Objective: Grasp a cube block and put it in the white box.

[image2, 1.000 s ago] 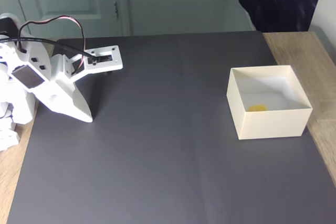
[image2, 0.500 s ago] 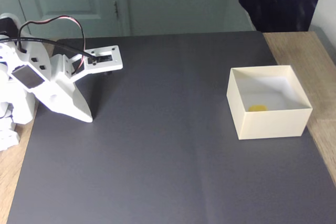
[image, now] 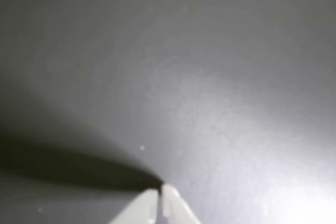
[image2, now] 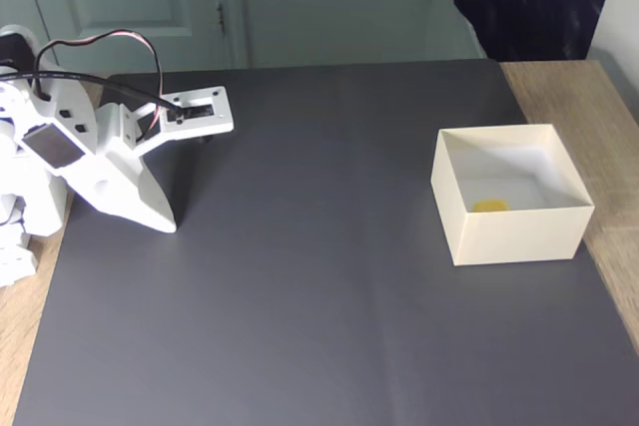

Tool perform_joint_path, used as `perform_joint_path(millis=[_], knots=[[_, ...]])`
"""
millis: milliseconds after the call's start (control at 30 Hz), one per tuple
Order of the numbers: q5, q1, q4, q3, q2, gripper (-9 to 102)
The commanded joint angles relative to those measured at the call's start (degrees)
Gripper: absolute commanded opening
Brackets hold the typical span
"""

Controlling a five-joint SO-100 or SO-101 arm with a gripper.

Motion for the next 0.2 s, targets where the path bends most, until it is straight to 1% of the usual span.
perform_joint_path(millis=[0, 167], knots=[[0.00, 0.35, 0.00, -0.18, 0.44, 1], [0.00, 0.35, 0.00, -0.18, 0.44, 1]])
